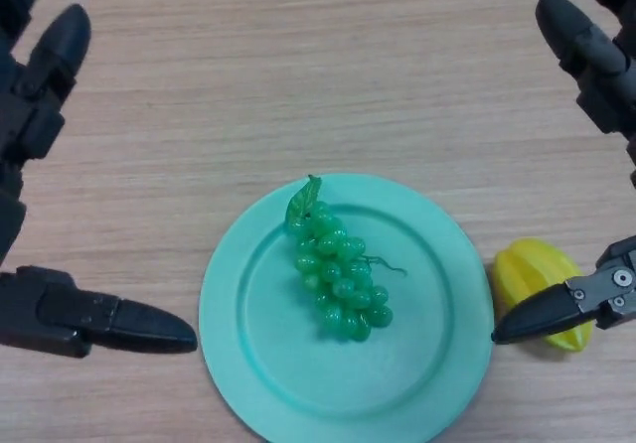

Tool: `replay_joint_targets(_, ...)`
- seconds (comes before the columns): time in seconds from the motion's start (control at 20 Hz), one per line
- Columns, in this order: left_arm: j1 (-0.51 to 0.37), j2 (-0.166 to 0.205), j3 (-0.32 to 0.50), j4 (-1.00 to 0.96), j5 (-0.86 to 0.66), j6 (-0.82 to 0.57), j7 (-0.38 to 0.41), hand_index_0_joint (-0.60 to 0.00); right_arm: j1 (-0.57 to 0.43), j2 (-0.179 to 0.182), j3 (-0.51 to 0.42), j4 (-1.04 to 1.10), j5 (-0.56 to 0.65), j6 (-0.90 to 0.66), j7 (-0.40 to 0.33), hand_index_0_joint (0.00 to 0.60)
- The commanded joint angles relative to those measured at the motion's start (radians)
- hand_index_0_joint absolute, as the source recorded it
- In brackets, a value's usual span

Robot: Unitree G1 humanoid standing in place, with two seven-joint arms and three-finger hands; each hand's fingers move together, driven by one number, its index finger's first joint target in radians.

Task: Pick up the green grapes and place it on the plate

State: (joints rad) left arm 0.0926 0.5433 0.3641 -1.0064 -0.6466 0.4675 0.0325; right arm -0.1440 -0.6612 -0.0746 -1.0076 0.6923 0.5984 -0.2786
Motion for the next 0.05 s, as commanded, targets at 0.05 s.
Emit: replay_joint_targets(0.05, 0.022, 0.050, 0.087, -0.041, 0.002, -0.199, 0.039, 0.000, -0.011, -0.077, -0.052, -0.040, -0.001, -0.196, -0.059, 0.000)
